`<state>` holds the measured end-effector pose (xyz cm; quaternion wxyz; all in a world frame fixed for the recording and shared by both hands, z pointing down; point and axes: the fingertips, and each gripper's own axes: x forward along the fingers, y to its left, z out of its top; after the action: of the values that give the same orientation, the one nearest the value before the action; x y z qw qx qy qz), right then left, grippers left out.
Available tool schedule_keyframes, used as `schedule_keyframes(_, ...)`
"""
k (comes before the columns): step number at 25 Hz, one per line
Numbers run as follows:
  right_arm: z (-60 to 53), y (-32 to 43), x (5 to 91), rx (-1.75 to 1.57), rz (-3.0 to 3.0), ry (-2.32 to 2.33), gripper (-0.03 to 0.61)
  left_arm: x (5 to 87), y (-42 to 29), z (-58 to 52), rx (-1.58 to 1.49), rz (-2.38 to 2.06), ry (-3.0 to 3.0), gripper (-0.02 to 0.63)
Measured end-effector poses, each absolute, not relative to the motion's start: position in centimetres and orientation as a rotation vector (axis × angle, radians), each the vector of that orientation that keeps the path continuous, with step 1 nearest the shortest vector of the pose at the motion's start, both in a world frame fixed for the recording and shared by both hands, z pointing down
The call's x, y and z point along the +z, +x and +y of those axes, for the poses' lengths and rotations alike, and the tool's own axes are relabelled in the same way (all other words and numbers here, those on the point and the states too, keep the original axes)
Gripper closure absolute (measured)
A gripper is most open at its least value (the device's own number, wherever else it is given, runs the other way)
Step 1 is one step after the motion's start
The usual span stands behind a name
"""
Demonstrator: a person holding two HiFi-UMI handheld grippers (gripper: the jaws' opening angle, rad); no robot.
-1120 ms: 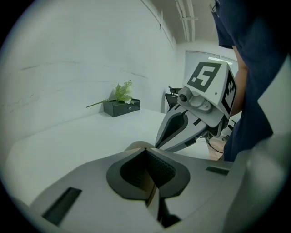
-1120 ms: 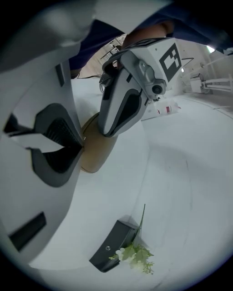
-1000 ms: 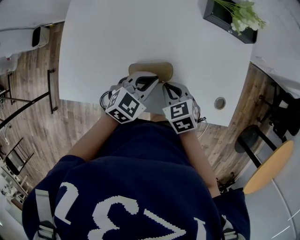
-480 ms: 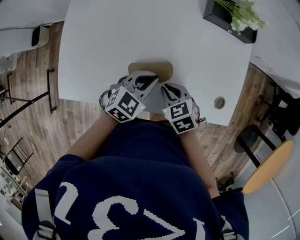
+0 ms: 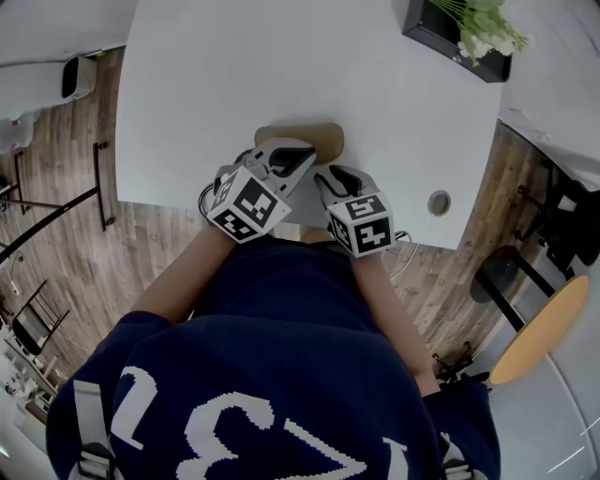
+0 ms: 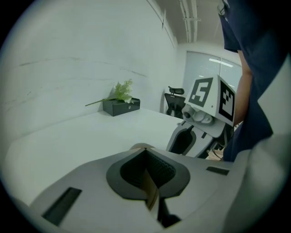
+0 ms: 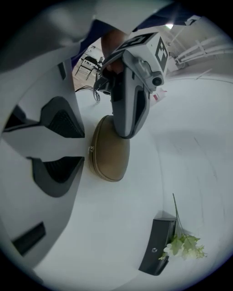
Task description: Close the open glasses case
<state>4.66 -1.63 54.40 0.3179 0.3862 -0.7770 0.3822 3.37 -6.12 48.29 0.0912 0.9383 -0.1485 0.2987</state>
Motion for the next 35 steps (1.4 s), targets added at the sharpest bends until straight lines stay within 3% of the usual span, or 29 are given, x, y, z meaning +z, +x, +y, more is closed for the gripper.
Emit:
schedule_keyframes(2, -2.3, 4.5, 54.8, 1.046, -2.054, 1.048, 0.404, 48.0, 3.6, -7.2, 0.899, -0.454, 2.801, 0.601)
schedule_keyframes(5, -3.7, 4.7, 54.9, 1.052, -2.061, 1.111, 0.401, 48.4, 4.0, -7.6, 0.982, -0.443, 2.812, 0.601)
schedule_keyframes(11, -5.7, 6.0, 54.5, 0.944, -2.065, 1.152, 0.504, 49.2, 4.5, -6.7, 1.111, -0.43, 2.873, 0.601)
schedule_keyframes(17, -6.3, 5.8, 54.3, 0.892, -2.095, 1.172, 0.553, 49.7, 4.5, -6.4, 1.18, -0.395, 2.874, 0.601)
schedule_keyframes(28, -9.8, 8.8, 54.4, 0.795, -2.096, 1.206, 0.558, 50.5, 4.6, -6.2, 1.24, -0.296, 2.813, 0.601)
schedule_keyframes(34, -9.1, 7.8, 53.5, 0.705, -2.158, 0.975, 0.541, 50.1, 4.5, -6.7, 1.178, -0.343, 2.782, 0.601)
schedule_keyframes(35, -8.8, 7.3, 53.4, 0.683, -2.158, 0.954, 0.444, 50.1, 4.4, -6.8, 1.176, -0.348, 2.781, 0.601)
